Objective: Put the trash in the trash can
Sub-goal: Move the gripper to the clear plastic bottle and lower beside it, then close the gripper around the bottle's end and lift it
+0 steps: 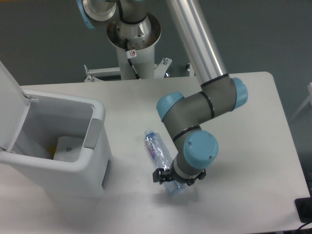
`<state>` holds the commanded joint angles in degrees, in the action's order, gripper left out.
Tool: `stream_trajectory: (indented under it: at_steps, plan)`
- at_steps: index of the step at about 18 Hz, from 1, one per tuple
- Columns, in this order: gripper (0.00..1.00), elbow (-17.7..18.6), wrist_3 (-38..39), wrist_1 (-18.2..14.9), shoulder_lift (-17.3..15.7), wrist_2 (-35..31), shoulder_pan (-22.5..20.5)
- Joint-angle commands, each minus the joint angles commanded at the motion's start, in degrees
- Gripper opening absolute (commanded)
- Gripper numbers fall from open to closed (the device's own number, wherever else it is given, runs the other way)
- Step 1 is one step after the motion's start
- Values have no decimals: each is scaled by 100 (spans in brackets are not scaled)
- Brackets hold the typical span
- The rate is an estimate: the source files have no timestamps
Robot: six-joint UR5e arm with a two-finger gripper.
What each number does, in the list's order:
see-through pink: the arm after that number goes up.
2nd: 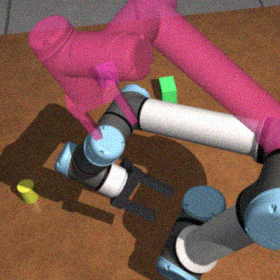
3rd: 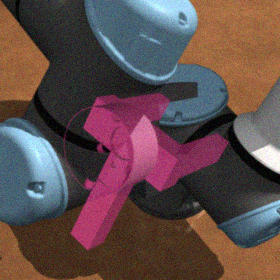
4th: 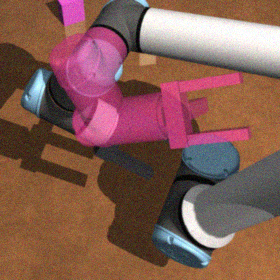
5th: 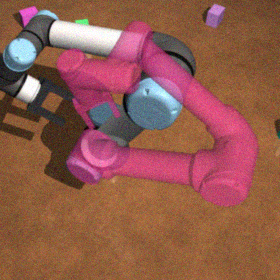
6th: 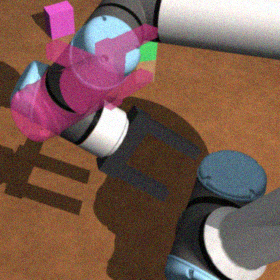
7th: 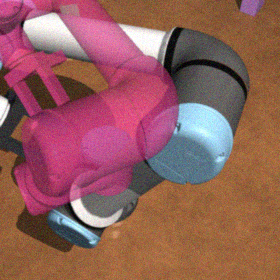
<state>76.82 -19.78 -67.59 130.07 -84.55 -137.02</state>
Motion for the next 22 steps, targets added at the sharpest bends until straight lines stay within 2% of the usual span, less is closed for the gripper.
stream_trajectory:
  at_steps: [5, 7, 11, 14, 16, 22]
  plan:
    - [100, 35, 9, -9, 53, -509, 149]
    - [89, 35, 9, -17, 71, -536, 158]
    - [61, 26, 9, -17, 62, -527, 158]
    - [45, 18, 122, -17, 53, -510, 158]
    - [41, 9, 141, -17, 44, -501, 158]
    - [40, -26, 132, -9, -8, -483, 150]
